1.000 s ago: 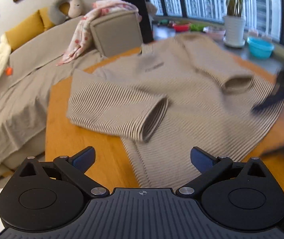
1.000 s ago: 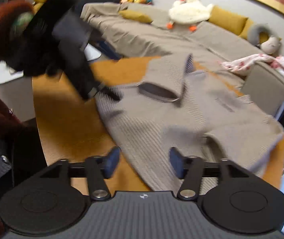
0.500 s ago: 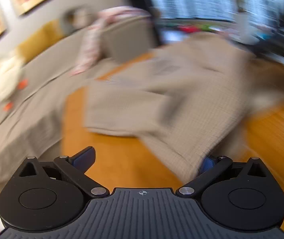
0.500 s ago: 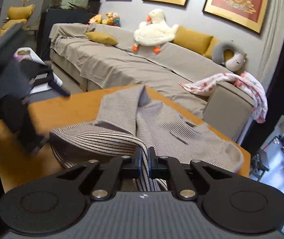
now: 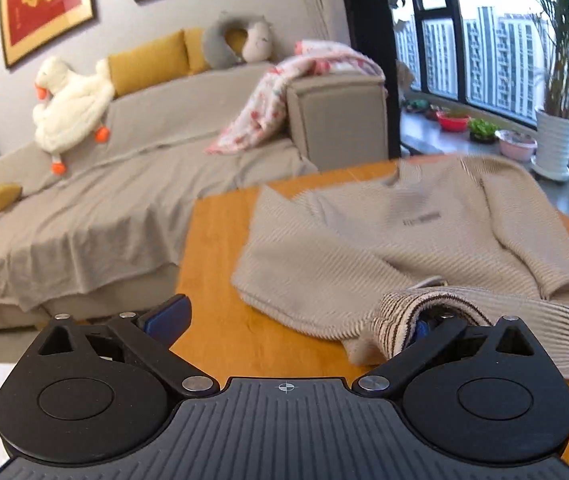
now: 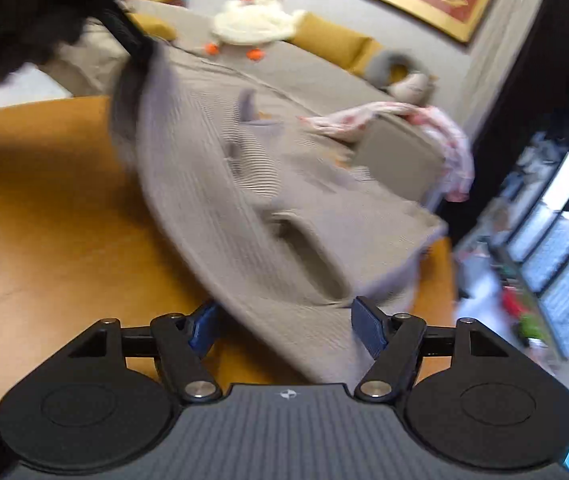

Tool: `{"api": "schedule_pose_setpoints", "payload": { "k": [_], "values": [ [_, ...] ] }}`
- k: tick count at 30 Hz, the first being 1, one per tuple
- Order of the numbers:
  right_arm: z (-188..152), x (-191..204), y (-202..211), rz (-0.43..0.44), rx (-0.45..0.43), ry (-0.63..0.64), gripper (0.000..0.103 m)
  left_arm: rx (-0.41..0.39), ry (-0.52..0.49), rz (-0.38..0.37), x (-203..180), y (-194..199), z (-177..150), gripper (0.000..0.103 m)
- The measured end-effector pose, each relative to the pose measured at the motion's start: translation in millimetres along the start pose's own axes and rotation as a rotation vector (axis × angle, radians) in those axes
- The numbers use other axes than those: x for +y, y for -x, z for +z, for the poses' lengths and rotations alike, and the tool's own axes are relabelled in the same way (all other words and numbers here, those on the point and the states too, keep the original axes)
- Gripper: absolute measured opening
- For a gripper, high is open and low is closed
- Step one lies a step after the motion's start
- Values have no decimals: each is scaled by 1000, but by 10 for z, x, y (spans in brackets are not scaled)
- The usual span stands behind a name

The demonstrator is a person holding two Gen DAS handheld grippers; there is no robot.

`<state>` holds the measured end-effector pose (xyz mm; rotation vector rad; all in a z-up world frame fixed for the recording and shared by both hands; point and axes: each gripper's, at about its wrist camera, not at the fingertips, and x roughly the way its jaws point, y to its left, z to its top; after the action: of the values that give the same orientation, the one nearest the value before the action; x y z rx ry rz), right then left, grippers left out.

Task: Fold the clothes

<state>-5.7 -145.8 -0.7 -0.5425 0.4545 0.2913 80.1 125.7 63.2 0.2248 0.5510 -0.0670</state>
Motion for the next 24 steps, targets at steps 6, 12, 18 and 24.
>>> {"api": "schedule_pose_setpoints", "payload": {
  "k": [6,12,18,24],
  "values": [
    [-19,-681,-108,-99,46,-224,68,-14,-31,20,122,82,19,103],
    [57,-838,224,-199,-13,-112,62,68,-63,-139,110,341,-176,103],
    [-221,-807,283,15,149,-81,67,149,-94,-299,97,600,-371,103],
    [-340,-864,579,276,131,-138,79,182,-89,-444,168,852,-454,103]
  ]
}}
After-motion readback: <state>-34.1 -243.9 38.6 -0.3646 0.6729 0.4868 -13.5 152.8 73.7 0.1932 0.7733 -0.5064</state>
